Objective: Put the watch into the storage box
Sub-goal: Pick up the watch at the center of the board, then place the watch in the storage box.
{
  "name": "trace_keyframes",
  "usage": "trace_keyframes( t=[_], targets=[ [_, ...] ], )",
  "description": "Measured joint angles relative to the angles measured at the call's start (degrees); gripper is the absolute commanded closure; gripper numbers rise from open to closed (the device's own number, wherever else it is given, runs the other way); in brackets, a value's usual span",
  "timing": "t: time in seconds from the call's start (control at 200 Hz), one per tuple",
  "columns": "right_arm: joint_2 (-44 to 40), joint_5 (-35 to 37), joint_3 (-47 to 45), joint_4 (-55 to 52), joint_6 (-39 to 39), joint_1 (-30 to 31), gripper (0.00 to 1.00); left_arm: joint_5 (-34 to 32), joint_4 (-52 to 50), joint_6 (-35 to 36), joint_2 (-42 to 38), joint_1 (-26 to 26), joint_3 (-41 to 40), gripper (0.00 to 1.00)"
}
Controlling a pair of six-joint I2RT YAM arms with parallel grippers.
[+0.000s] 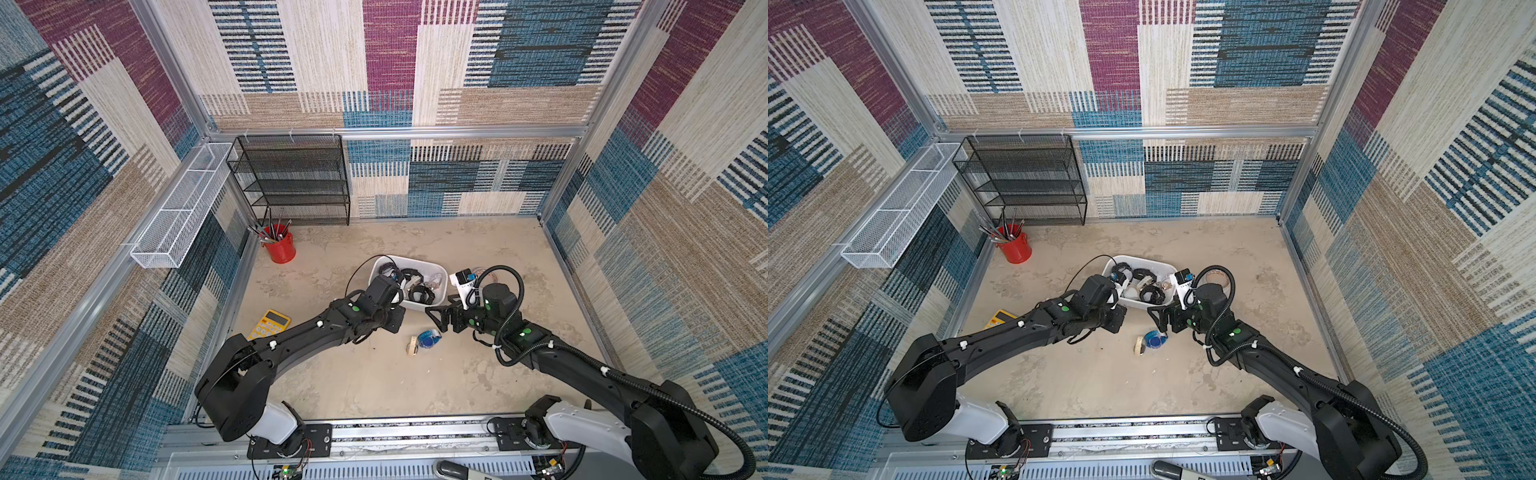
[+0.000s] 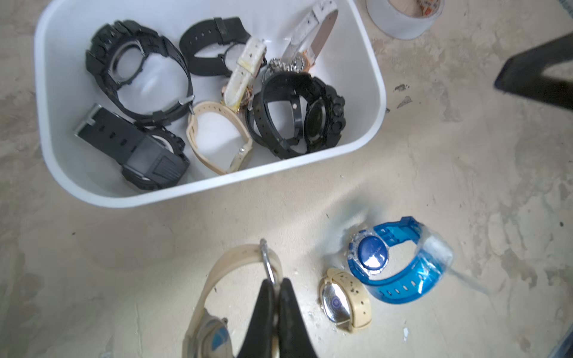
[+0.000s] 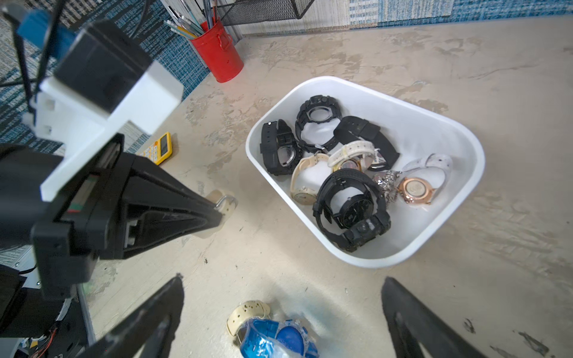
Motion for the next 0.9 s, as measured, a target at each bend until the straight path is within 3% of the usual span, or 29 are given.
trace_keyframes(
  t=[0.391, 0.901],
  targets=[
    [0.83, -1.18, 0.02, 0.87, -0.20, 3.45, 0.00, 1.53, 0.22, 5.05, 3.72, 3.72, 8.70, 1.00],
    [0.74, 2.67, -0.24, 0.87, 0.48, 4.09, 0.00, 1.44, 2.29, 8.46, 17.90, 5.07, 20.09, 1.00]
  ],
)
